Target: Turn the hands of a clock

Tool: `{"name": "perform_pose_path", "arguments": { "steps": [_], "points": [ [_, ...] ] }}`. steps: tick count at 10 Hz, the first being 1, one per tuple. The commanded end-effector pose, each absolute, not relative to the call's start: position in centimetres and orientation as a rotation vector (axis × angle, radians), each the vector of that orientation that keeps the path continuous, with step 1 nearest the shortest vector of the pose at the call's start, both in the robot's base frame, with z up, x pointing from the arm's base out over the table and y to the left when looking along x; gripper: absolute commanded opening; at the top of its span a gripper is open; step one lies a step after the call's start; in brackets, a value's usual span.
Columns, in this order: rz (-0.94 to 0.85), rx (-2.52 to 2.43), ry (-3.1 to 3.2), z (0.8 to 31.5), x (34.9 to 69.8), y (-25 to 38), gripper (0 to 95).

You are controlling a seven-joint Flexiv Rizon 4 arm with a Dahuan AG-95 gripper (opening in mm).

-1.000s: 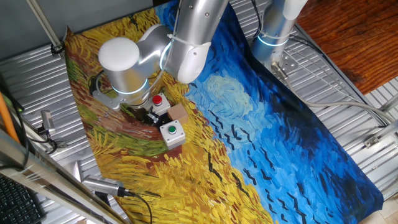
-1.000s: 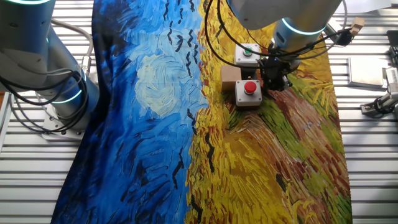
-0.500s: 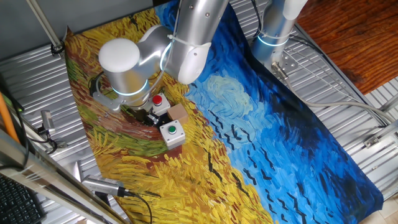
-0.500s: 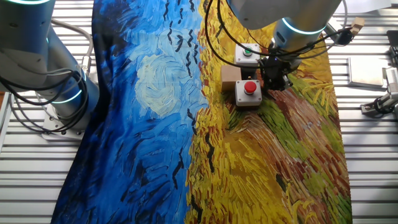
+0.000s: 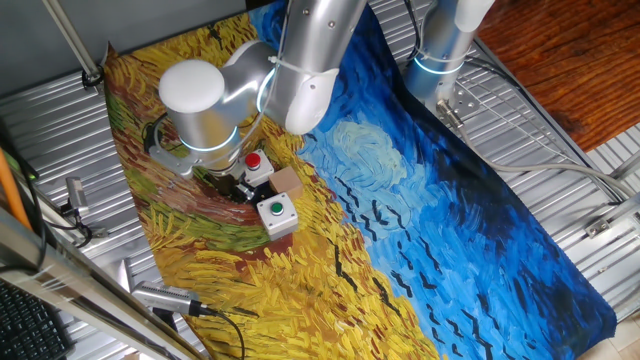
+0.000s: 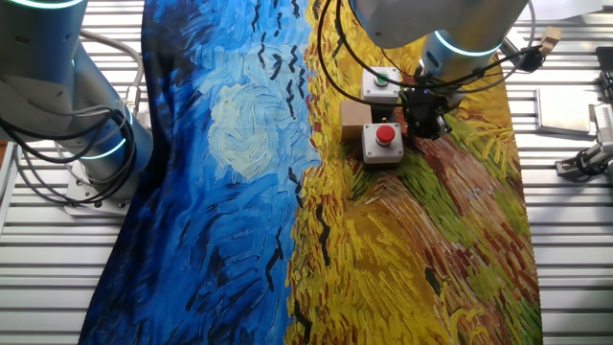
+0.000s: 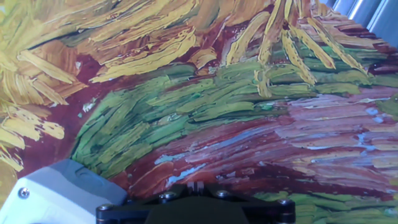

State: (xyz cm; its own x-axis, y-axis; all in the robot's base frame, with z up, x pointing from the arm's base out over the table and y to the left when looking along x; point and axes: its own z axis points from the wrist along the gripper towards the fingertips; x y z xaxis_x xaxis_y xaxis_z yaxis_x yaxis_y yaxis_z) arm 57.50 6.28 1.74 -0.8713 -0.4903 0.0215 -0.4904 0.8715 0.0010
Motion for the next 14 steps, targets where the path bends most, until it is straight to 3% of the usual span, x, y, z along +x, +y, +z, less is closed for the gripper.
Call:
{"name": "perform_pose_path", "arguments": {
  "steps": [1, 8, 14],
  "points": [
    [0.001, 0.799, -3.013, 1.8, 57.5, 6.1, 0.0],
    [0.001, 0.816, -3.002, 2.1, 56.5, 4.6, 0.0],
    [-0.009, 0.896, -2.978, 4.0, 58.6, 5.3, 0.0]
  ]
}}
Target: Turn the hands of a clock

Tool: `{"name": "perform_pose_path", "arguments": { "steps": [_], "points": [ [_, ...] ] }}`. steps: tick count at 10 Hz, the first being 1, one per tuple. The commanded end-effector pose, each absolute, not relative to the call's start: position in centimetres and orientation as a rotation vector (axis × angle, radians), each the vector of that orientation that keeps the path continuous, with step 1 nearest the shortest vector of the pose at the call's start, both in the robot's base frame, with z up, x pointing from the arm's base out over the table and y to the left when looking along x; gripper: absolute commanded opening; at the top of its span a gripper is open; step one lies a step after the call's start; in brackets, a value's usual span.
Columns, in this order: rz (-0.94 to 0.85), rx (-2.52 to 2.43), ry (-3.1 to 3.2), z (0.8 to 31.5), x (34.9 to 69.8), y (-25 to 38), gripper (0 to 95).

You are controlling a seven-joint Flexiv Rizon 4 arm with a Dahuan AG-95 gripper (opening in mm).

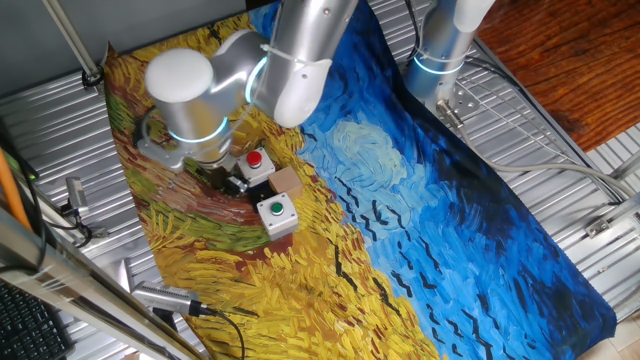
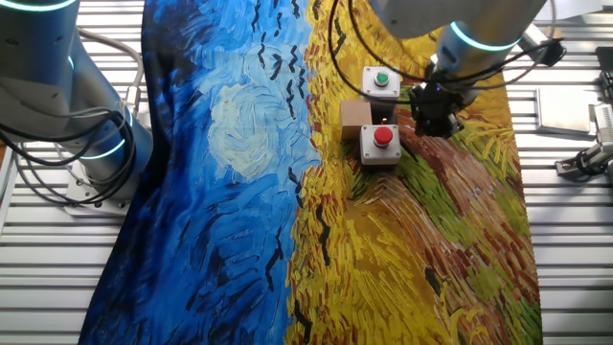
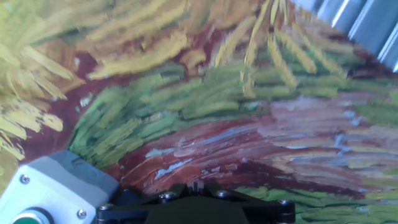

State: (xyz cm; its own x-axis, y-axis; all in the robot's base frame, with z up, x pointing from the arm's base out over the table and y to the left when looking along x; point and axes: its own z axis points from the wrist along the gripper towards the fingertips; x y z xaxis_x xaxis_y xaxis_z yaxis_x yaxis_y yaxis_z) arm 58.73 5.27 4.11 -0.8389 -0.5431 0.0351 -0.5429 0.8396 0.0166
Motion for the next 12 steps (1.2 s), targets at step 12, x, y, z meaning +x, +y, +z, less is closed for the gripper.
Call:
{"name": "perform_pose_path", "arguments": {
  "steps": [12],
  "points": [
    [-0.064, 0.972, -2.969, 5.4, 60.3, 0.6, 0.0]
  ]
}}
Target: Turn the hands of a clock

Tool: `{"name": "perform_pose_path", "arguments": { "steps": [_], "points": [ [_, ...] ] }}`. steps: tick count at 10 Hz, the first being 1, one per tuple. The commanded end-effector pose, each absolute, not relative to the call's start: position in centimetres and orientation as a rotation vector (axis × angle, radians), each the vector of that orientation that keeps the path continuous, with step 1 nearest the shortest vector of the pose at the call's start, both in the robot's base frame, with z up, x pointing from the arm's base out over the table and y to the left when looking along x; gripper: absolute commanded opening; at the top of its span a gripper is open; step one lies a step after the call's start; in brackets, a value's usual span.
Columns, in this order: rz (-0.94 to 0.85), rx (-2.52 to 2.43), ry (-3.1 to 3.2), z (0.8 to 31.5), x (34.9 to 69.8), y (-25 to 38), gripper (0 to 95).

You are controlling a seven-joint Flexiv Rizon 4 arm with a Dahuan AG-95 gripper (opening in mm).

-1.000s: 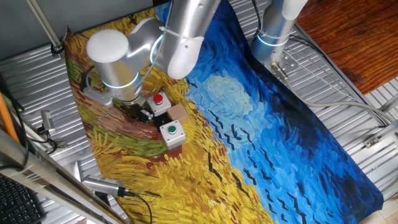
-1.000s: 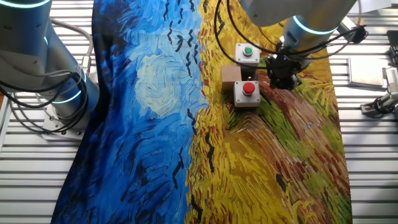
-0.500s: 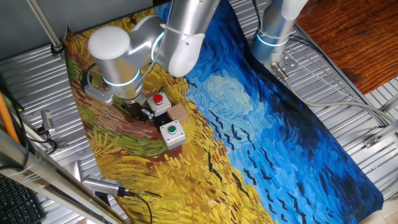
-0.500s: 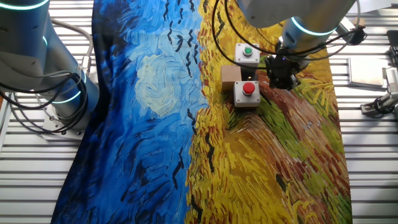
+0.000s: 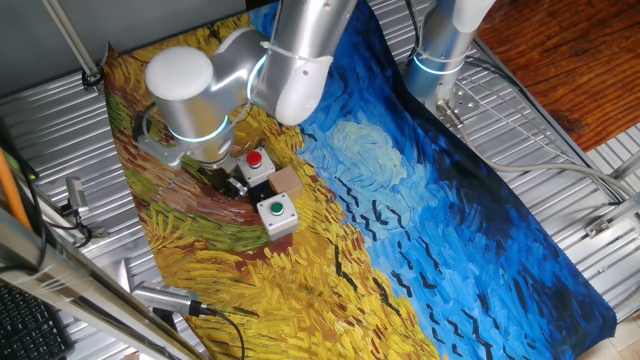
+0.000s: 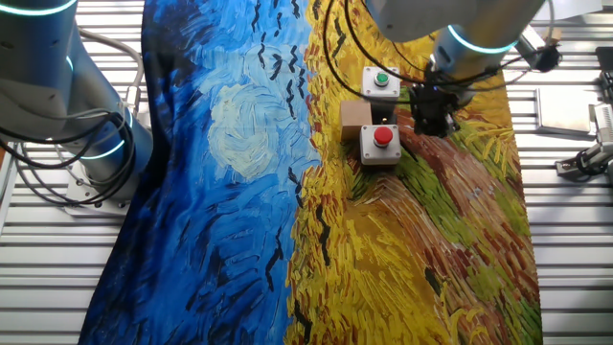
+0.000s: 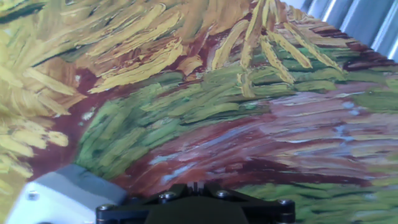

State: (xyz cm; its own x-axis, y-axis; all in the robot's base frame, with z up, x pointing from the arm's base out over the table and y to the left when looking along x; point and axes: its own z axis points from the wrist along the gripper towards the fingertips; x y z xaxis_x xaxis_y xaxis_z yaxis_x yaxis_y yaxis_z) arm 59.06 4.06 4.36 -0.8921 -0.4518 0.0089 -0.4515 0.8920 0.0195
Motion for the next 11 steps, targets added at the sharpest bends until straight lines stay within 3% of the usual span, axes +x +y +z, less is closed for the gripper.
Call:
{"name": "perform_pose_path", "arguments": {
  "steps": [1, 3, 11],
  "points": [
    [-0.062, 1.013, -2.954, 5.7, 60.8, -1.6, 0.0],
    [-0.061, 1.064, -2.937, 5.6, 60.8, -6.1, 0.0],
    [-0.078, 0.891, -2.995, 5.2, 61.0, -6.9, 0.0]
  ]
}}
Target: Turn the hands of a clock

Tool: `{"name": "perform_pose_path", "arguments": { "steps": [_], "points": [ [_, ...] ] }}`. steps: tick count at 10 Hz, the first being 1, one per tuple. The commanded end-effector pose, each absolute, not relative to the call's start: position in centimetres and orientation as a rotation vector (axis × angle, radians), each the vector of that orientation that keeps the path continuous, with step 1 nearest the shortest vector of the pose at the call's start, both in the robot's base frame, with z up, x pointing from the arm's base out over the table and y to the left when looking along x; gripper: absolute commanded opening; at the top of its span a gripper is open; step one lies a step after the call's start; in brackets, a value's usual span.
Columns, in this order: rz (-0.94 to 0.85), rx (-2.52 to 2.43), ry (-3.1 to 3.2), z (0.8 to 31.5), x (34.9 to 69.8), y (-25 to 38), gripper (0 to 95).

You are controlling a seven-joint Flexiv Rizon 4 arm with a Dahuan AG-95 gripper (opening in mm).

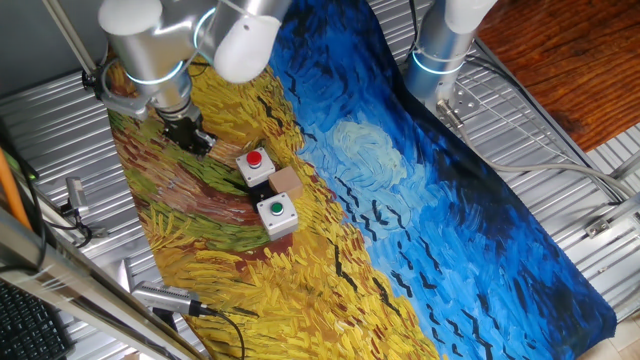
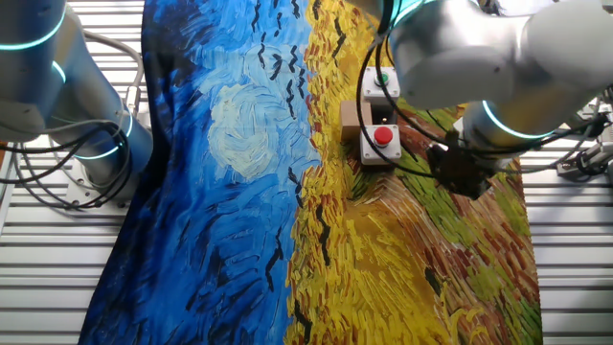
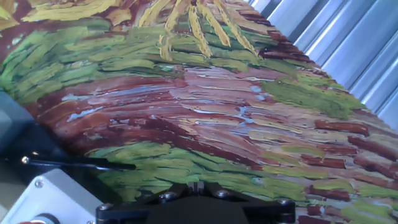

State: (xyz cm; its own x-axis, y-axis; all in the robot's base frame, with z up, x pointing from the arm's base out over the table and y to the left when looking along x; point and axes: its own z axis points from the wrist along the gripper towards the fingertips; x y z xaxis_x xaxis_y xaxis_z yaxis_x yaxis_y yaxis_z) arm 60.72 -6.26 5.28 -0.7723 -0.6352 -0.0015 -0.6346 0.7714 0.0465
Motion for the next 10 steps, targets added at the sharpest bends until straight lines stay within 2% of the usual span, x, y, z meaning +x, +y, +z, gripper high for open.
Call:
{"name": "perform_pose_path", "arguments": {
  "steps": [1, 5, 10],
  "points": [
    [-0.085, 0.973, -2.971, 5.2, 61.7, -8.5, 0.0],
    [-0.053, 1.107, -2.919, 5.1, 62.5, -13.7, 0.0],
    [-0.016, 1.009, -2.947, 5.2, 62.5, -13.6, 0.0]
  ]
}}
